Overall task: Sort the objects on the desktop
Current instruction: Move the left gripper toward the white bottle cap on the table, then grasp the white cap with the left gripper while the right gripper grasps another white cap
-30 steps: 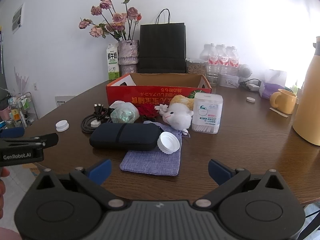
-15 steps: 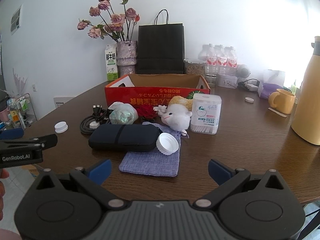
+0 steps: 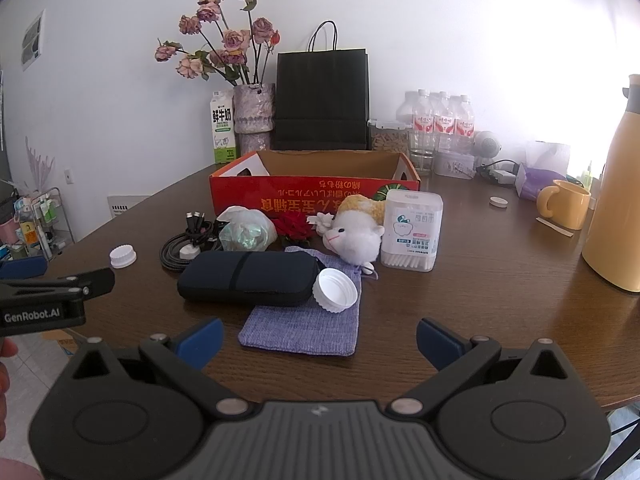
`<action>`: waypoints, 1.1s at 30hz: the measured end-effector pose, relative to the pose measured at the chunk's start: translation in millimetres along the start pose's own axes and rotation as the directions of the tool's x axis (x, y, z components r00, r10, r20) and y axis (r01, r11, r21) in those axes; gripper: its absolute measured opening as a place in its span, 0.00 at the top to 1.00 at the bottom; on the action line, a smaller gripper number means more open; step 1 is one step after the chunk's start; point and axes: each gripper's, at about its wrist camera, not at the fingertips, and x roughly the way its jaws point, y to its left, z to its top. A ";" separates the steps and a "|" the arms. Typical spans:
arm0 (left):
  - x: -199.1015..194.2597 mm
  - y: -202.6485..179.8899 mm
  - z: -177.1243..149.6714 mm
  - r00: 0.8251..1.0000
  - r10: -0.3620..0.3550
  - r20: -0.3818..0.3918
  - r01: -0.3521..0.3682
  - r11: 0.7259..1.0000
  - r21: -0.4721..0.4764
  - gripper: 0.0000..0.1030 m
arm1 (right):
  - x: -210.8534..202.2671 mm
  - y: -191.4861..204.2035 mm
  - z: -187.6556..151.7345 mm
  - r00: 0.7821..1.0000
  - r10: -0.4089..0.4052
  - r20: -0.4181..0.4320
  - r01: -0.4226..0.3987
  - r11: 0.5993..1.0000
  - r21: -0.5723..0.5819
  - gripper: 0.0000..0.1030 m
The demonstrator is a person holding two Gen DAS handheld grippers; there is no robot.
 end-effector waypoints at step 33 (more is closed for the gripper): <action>73.2 54.1 0.0 0.986 0.138 -0.092 -0.144 0.988 -0.060 0.00 | 88.8 -13.9 7.8 0.998 -0.030 -0.057 0.026 0.998 -0.058 0.11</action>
